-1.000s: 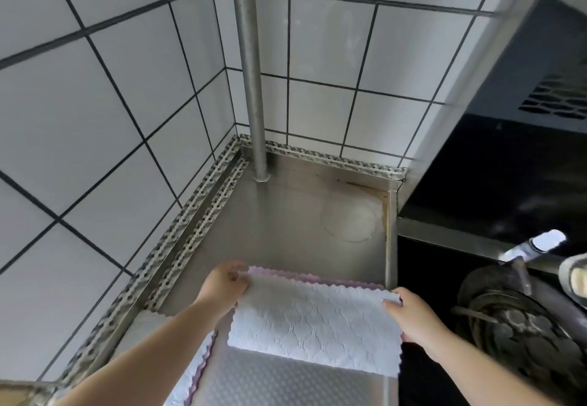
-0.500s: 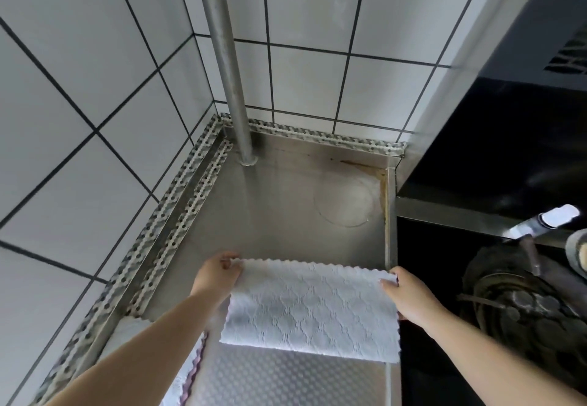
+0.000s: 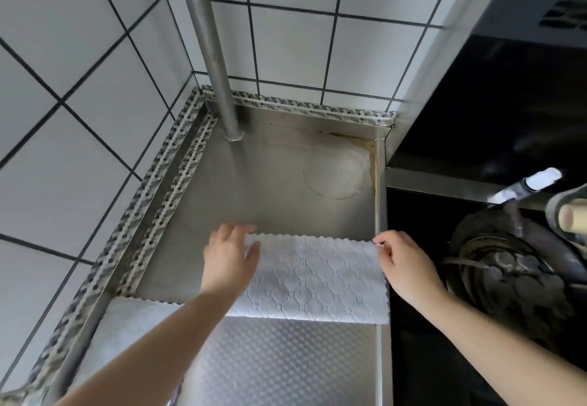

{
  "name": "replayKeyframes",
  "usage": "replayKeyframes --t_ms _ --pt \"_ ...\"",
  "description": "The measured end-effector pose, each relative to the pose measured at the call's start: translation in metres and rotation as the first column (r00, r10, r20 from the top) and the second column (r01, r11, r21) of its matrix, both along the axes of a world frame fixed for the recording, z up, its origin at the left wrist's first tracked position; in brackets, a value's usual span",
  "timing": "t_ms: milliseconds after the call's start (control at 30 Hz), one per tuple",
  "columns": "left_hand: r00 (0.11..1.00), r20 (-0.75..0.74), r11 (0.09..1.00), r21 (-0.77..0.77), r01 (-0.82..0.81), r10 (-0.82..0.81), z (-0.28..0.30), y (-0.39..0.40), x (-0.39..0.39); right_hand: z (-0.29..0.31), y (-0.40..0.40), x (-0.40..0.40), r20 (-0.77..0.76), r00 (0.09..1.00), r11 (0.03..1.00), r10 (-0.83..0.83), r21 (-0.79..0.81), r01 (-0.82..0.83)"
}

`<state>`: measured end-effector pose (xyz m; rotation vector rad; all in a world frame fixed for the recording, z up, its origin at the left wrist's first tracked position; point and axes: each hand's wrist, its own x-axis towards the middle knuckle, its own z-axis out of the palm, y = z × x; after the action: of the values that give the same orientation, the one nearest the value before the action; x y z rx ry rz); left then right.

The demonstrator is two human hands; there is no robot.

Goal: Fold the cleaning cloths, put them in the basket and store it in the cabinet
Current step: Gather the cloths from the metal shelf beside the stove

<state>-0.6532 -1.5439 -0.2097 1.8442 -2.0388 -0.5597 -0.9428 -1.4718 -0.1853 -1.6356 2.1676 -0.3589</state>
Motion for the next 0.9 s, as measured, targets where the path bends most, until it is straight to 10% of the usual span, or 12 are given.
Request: replayKeyframes --t_ms 200,533,900 --pt "0.929 0.019 0.928 -0.016 0.371 -0.371 -0.019 0.043 -0.066 -0.03 -0.006 0.078 -0.152 0.946 0.951 0.286 -0.074 -0.3" --pt "0.832 0.38 0.911 0.085 0.404 -0.404 -0.044 0.05 -0.034 -0.073 0.015 0.074 -0.366 0.85 0.922 0.379 0.069 -0.381" --pt "0.812 0.339 0.878 0.115 0.465 -0.475 -0.026 0.046 -0.007 -0.054 0.015 0.05 -0.374 0.848 0.926 0.376 0.136 -0.351"
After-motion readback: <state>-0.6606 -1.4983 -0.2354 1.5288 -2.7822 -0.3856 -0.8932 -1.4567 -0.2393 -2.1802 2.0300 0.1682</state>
